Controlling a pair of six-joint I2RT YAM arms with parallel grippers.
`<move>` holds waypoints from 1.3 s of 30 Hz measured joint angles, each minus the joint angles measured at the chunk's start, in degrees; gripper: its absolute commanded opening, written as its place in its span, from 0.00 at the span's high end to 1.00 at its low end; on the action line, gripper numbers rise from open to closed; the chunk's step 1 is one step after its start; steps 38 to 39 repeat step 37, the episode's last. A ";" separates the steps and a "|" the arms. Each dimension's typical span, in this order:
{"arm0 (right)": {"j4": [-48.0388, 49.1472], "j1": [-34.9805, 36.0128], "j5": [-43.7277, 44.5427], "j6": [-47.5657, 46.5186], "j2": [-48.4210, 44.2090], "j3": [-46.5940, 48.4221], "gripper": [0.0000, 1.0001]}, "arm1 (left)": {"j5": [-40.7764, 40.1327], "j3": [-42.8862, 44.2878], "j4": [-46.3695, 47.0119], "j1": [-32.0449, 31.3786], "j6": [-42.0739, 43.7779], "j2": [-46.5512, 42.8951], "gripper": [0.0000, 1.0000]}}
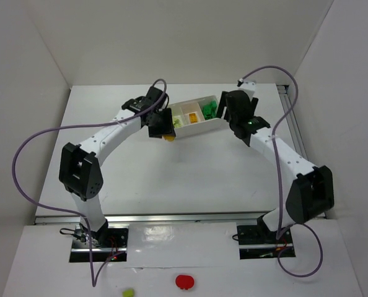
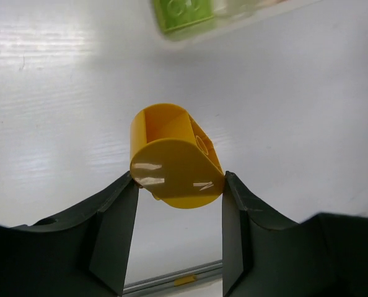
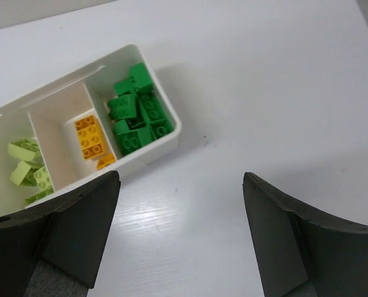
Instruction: Sort the legos into containers by color
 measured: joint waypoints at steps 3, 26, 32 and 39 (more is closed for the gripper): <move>-1.38 -1.90 1.18 1.97 -6.40 -4.17 0.13 | 0.52 9.73 -1.09 -0.28 1.18 2.93 0.64; -15.76 -7.63 6.97 6.69 -15.45 -7.87 0.00 | 5.86 38.60 0.04 0.46 4.87 22.93 0.00; -26.51 -9.16 18.10 22.21 -12.22 -5.51 0.00 | 1.68 20.87 2.84 0.68 8.15 -4.15 0.00; -31.56 -10.51 20.55 27.50 -11.32 -5.18 0.00 | -3.15 6.86 6.40 1.57 9.46 -25.31 0.00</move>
